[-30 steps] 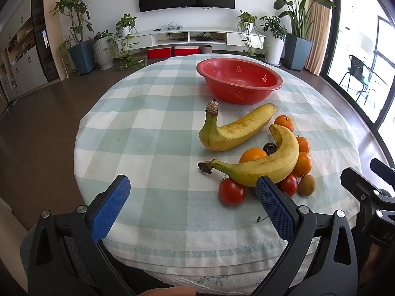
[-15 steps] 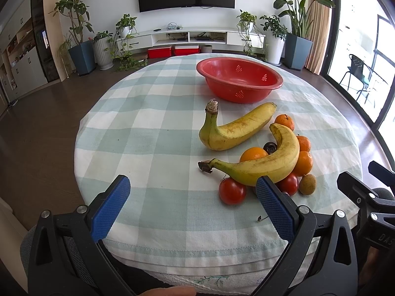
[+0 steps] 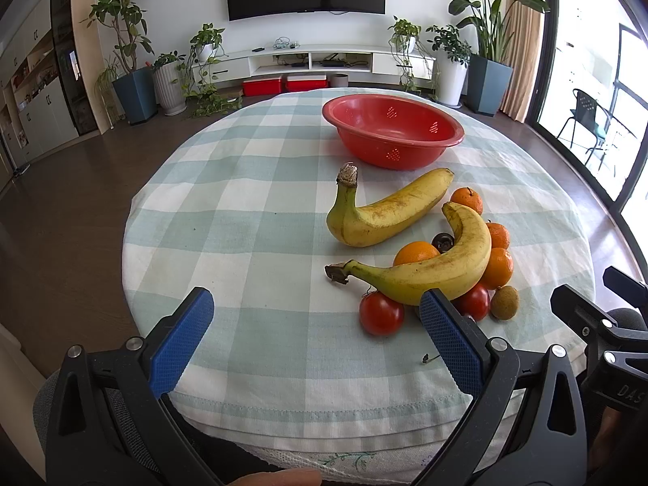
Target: Organize fruits
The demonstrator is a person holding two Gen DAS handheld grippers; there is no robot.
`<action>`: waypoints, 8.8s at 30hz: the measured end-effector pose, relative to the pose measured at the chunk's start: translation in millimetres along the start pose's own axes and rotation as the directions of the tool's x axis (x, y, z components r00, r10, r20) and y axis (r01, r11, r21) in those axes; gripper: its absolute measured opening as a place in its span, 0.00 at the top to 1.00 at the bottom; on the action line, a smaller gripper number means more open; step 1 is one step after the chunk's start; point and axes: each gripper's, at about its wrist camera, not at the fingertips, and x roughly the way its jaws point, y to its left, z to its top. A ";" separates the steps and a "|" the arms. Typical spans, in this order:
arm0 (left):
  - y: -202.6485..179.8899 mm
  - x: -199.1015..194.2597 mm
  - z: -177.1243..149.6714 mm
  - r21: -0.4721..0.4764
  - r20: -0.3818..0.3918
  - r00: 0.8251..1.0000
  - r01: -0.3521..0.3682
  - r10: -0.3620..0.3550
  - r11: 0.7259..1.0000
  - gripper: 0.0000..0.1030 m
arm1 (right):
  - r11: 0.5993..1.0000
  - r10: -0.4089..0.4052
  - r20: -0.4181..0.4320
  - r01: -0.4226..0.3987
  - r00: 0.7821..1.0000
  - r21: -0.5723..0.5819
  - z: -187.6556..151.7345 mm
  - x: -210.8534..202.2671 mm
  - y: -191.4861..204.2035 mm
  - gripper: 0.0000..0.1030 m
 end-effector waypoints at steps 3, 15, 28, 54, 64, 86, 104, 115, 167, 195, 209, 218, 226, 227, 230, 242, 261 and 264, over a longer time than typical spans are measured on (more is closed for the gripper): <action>-0.1 0.2 -0.3 0.000 0.000 1.000 0.000 0.000 1.000 0.00 | 1.000 0.000 0.000 0.000 1.000 0.000 -0.3 -0.1 -0.1 0.00; -0.3 0.1 -0.2 0.002 0.000 1.000 -0.002 0.002 1.000 0.00 | 1.000 0.000 0.000 0.000 1.000 0.000 -0.2 0.2 0.0 0.00; -0.5 0.1 -0.3 0.002 0.000 1.000 -0.002 0.002 1.000 0.00 | 1.000 0.000 -0.002 0.000 1.000 0.000 0.6 0.3 0.1 0.00; 24.9 2.5 -10.4 0.047 0.045 0.980 0.193 -0.195 0.980 0.00 | 0.874 0.365 0.075 -0.369 0.928 0.315 -12.1 1.2 -29.9 0.00; 27.4 18.7 -2.7 0.085 -0.080 0.972 0.229 -0.223 0.970 0.00 | 0.828 0.418 0.041 -0.399 0.908 0.394 -12.1 1.2 -50.9 0.01; -93.2 82.8 108.0 0.762 -0.323 0.942 0.315 -0.089 0.566 0.36 | 0.830 0.444 -0.016 -0.404 0.896 0.385 -5.3 25.7 -59.6 0.05; -113.4 159.4 87.0 0.732 -0.506 0.862 0.407 0.036 0.547 0.62 | 0.815 0.488 0.011 -0.460 0.873 0.353 -2.5 27.7 -56.5 0.10; -108.9 186.0 96.8 0.695 -0.556 0.830 0.443 0.033 0.567 0.63 | 0.817 0.493 0.007 -0.465 0.870 0.342 -2.4 30.8 -52.3 0.11; 11.2 91.5 86.3 0.448 -0.390 0.881 0.435 -0.267 0.781 0.70 | 0.910 0.391 -0.050 -0.378 0.919 0.170 27.5 41.1 -32.3 0.33; 57.1 68.7 76.4 0.148 -0.202 0.843 0.529 -0.498 0.836 0.70 | 0.944 0.188 -0.352 -0.268 0.917 -0.195 100.9 144.1 9.4 0.55; 53.6 74.3 76.8 0.141 -0.208 0.847 0.521 -0.489 0.842 0.70 | 0.948 0.230 -0.337 -0.289 0.913 -0.136 101.5 148.1 -0.9 0.60; 49.3 75.8 95.9 0.152 -0.185 0.854 0.514 -0.487 0.844 0.70 | 0.947 0.308 -0.220 -0.320 0.926 -0.021 116.6 121.8 -24.4 0.60; 38.4 77.7 157.4 0.204 -0.130 0.875 0.483 -0.466 0.851 0.70 | 0.937 0.350 -0.048 -0.349 0.935 0.032 172.3 91.6 -40.3 0.60; 34.5 80.5 167.5 0.213 -0.130 0.877 0.481 -0.463 0.851 0.70 | 0.935 0.355 -0.040 -0.354 0.934 0.020 180.9 90.4 -36.1 0.60; 19.4 93.6 196.6 0.247 -0.139 0.886 0.463 -0.442 0.851 0.70 | 0.933 0.355 -0.034 -0.356 0.934 -0.039 202.1 95.0 -19.5 0.60; -42.8 184.1 235.8 0.316 -0.287 0.902 0.408 -0.323 0.857 0.70 | 0.942 0.285 -0.167 -0.308 0.944 -0.135 211.5 168.2 19.9 0.60; -72.6 203.3 240.7 0.418 -0.302 0.924 0.348 -0.234 0.839 0.69 | 0.938 0.216 -0.256 -0.272 0.942 -0.213 188.9 199.7 29.8 0.60; -74.6 197.6 244.5 0.426 -0.291 0.928 0.344 -0.234 0.836 0.69 | 0.933 0.217 -0.272 -0.282 0.937 -0.225 186.8 200.0 31.7 0.60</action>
